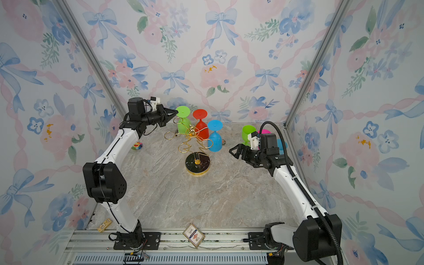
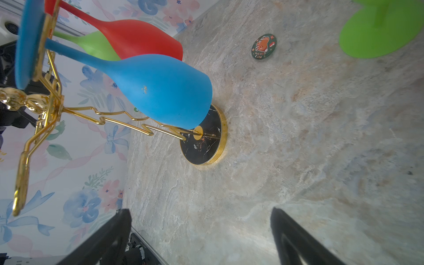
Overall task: Take the wine glass off the wine glass rack
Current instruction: 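Lift the green glass up and swing it toward the robot with the left gripper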
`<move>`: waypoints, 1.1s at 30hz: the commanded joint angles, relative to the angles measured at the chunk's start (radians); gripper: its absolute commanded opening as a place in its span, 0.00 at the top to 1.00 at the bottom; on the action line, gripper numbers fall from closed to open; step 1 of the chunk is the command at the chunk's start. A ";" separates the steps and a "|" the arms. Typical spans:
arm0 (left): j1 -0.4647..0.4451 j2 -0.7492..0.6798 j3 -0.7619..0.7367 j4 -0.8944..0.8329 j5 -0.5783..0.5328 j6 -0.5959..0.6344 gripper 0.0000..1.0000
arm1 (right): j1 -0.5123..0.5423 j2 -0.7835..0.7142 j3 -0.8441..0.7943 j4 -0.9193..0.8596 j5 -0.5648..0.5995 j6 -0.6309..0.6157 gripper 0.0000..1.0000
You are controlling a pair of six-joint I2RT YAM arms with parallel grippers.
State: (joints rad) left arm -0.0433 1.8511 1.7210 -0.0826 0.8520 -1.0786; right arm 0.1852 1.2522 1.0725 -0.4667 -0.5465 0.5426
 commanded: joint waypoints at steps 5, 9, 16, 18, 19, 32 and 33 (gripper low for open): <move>0.049 0.006 0.058 0.037 -0.004 0.015 1.00 | 0.008 -0.025 -0.009 -0.013 -0.009 -0.011 0.03; 0.085 -0.010 0.055 0.036 -0.005 0.035 1.00 | 0.008 -0.035 -0.007 -0.020 -0.005 -0.010 0.03; 0.132 -0.071 0.036 0.037 -0.003 0.095 1.00 | 0.007 -0.045 0.003 -0.036 0.005 -0.015 0.03; 0.139 -0.097 0.031 0.037 -0.011 0.119 1.00 | 0.008 -0.047 0.007 -0.041 0.004 -0.019 0.03; 0.140 -0.110 0.032 0.037 -0.013 0.132 1.00 | 0.008 -0.048 0.010 -0.046 0.004 -0.022 0.03; 0.128 -0.335 0.007 0.037 -0.087 0.407 1.00 | 0.008 -0.070 0.035 -0.081 0.017 -0.048 0.03; 0.118 -0.360 -0.008 0.036 -0.099 0.441 1.00 | 0.008 -0.071 0.035 -0.082 0.016 -0.047 0.03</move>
State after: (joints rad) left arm 0.0921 1.5688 1.7412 -0.0742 0.7933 -0.7872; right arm 0.1852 1.2018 1.0798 -0.5205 -0.5404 0.5129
